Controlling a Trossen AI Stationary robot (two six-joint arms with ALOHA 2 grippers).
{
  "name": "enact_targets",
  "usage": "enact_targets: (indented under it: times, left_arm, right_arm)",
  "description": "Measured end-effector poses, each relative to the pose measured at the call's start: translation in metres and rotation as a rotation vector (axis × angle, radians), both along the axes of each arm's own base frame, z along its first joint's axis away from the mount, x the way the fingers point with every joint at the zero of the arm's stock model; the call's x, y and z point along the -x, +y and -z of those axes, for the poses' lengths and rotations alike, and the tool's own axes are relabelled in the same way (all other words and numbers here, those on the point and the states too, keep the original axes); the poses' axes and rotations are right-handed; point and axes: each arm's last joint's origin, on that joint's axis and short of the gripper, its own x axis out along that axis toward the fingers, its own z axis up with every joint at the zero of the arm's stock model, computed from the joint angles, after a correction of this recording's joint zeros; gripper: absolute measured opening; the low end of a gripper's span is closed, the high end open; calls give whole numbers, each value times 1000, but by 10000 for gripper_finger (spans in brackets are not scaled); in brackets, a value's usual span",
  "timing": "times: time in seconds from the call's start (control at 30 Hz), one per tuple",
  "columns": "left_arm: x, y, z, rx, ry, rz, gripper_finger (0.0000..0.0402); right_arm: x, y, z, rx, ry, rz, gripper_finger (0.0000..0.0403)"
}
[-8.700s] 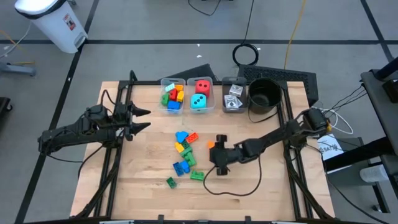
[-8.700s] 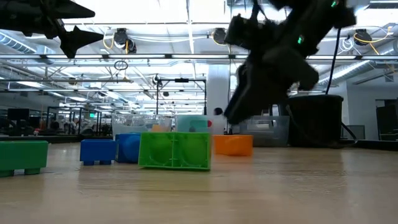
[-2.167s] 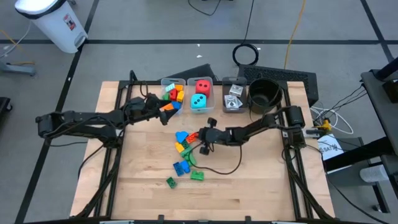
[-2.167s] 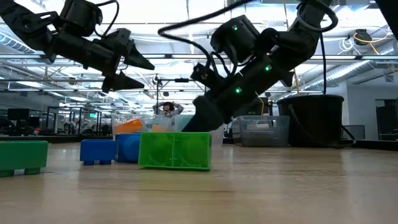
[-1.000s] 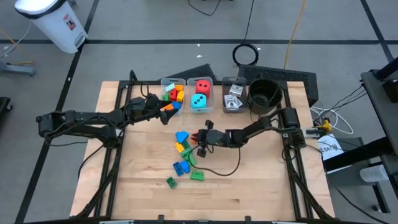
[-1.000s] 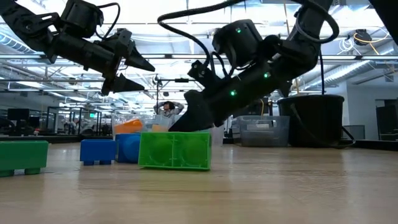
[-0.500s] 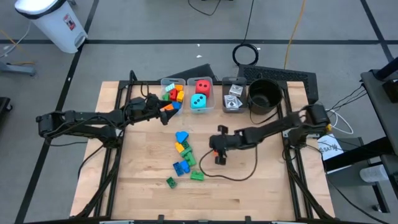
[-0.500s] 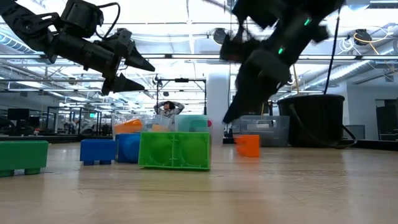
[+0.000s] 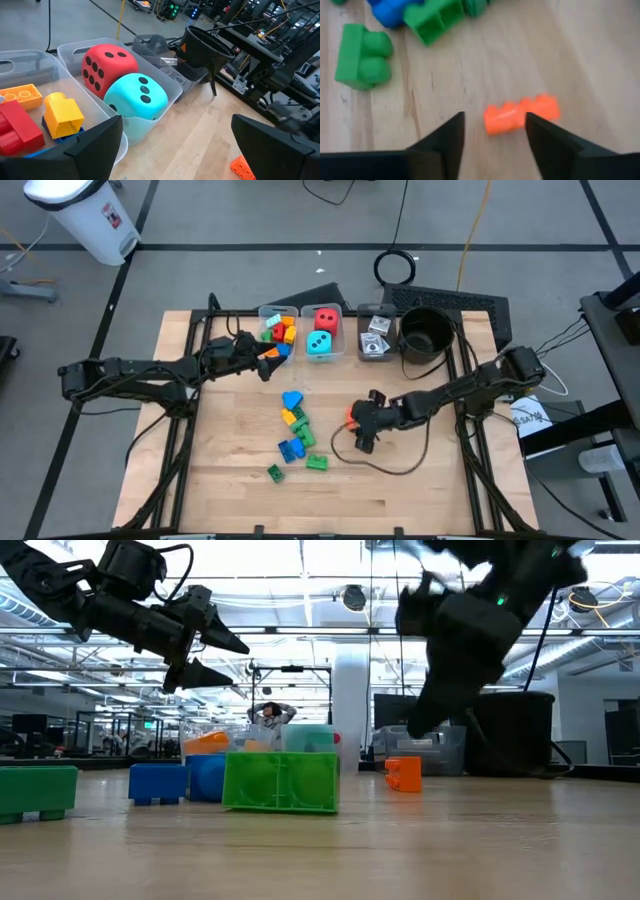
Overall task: Pick & Place Toys
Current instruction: Put the orange game piece into the left transparent bin
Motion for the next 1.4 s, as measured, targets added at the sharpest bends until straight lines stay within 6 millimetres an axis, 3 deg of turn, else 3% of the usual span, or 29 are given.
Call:
enact_targets:
  times: [0.1,0.23,0.57,0.87,1.27,1.4]
  left_arm:
    - [0,0,0,0,0,0,379]
    - [0,0,0,0,-1,0,379]
    - [0,0,0,-1,-2,-1,379]
    - [0,0,0,-2,-1,-1,379]
    - [0,0,0,7,-5,-3,379]
    - [0,0,0,23,-11,-5,379]
  right_arm:
    - [0,-10,12,-154,47,79,232]
    - [-1,-24,23,-256,65,179,265]
    - [-15,-34,36,-286,5,175,276]
    - [-12,-34,38,-134,57,-2,220]
    - [-12,-42,38,-34,63,-20,73]
    - [-13,-45,38,-2,66,-55,51]
